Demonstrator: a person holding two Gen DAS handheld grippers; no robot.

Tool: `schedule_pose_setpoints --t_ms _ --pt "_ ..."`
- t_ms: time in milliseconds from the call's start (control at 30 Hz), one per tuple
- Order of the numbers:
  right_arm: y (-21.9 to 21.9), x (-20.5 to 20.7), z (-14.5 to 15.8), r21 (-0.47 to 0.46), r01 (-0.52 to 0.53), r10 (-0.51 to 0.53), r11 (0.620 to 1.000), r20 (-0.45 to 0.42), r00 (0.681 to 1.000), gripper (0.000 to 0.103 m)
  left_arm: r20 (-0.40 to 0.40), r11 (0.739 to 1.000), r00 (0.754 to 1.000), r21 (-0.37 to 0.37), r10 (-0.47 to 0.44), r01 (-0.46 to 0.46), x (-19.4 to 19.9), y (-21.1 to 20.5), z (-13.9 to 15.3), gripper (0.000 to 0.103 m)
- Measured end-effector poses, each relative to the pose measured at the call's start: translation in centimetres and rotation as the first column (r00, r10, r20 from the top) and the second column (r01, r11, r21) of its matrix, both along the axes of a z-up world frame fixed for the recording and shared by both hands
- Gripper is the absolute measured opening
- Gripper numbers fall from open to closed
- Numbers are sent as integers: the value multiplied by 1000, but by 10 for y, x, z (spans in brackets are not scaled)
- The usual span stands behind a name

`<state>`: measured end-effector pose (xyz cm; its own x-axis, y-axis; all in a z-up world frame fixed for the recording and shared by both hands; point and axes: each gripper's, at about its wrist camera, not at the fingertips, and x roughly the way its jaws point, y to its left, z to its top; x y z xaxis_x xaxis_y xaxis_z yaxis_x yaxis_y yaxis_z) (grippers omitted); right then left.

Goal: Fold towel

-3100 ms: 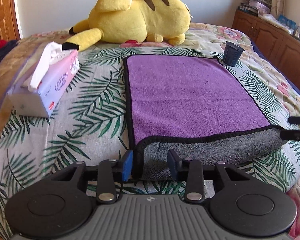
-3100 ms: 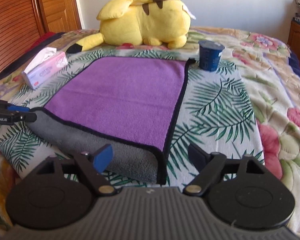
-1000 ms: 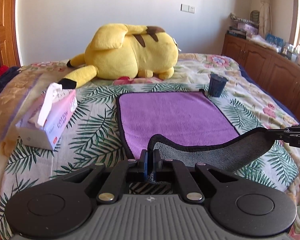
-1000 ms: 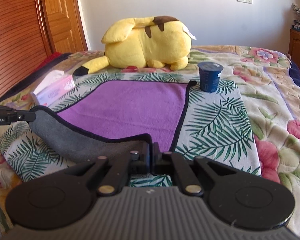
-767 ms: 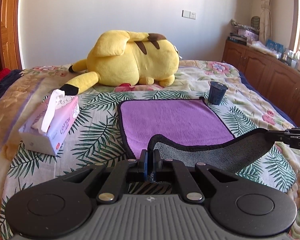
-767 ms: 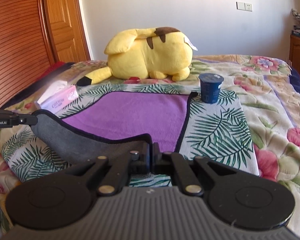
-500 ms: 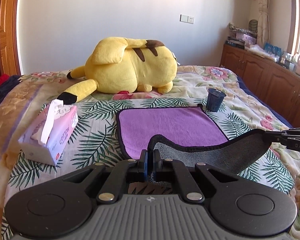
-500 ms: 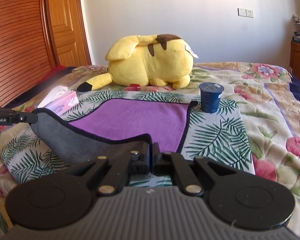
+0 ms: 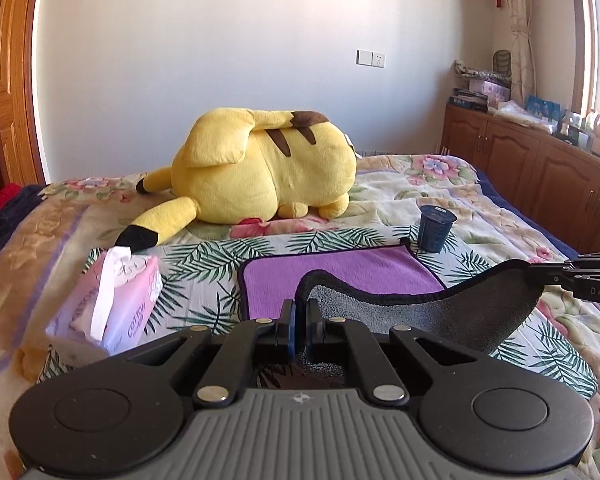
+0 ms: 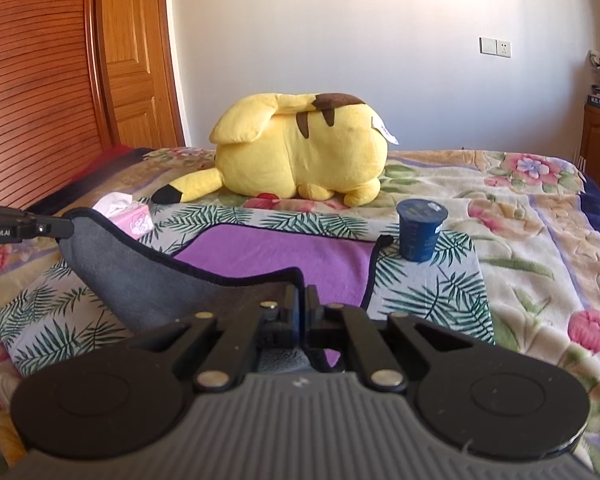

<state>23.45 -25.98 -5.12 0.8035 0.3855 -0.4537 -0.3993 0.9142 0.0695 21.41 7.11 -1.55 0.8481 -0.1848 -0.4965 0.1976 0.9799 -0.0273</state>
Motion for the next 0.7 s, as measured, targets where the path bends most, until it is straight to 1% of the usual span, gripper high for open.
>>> schedule_pose_setpoints --t_ms 333,433,700 --pt "1 14 9 -33 0 1 999 36 999 3 15 1000 1000 20 -17 17 11 -2 7 0" --pt "2 17 13 -40 -2 4 999 44 999 3 35 999 999 29 -15 14 13 -3 10 0" --pt "4 29 22 -69 -3 8 998 73 997 3 43 999 999 33 -6 5 25 1 18 0"
